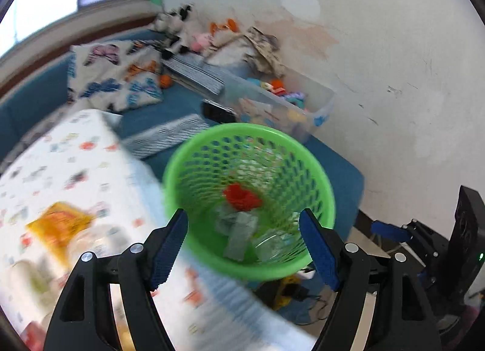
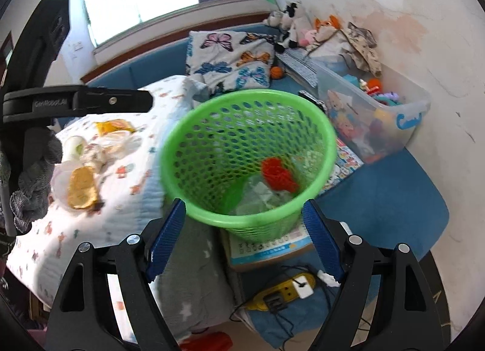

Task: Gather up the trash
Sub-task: 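Move both tools back over the remaining trash on the table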

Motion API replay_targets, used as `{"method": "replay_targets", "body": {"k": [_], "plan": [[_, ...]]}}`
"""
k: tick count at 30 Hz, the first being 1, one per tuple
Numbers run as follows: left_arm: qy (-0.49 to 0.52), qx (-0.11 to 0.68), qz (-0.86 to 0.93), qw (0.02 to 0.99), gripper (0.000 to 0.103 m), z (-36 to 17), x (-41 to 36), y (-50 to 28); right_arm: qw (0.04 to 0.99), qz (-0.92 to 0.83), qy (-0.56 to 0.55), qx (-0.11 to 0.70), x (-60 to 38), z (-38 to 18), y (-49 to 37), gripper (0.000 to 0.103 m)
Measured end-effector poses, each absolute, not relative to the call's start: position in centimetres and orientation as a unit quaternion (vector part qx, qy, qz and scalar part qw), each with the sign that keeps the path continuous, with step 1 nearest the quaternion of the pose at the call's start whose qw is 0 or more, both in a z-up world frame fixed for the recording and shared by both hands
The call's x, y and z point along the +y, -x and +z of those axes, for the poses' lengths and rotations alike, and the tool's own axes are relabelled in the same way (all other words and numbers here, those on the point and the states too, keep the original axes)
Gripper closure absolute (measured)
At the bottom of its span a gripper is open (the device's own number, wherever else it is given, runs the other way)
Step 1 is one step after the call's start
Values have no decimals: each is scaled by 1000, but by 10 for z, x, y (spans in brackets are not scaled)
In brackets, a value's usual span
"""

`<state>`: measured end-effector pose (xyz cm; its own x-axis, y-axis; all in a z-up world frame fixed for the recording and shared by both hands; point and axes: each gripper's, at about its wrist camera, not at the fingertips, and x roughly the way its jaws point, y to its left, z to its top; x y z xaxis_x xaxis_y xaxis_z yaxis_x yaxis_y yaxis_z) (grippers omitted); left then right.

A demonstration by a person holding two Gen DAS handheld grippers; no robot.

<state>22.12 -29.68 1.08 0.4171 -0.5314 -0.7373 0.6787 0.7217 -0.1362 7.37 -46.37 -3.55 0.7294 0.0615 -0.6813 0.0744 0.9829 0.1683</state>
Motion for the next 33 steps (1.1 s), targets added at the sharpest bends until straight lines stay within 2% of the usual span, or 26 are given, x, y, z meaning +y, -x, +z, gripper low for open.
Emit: {"method": "replay_targets", "body": {"k": [6, 21, 33], "plan": [[-87, 368, -319, 869, 30, 22, -225, -189, 931, 32, -81, 355, -425, -25, -68, 22], [-25, 362, -247, 899, 30, 0, -77, -155, 926, 102, -57, 359, -342, -18, -82, 21], [-113, 392, -314, 857, 21, -46, -84, -151, 919, 126, -54, 369, -320, -22, -88, 21]]}}
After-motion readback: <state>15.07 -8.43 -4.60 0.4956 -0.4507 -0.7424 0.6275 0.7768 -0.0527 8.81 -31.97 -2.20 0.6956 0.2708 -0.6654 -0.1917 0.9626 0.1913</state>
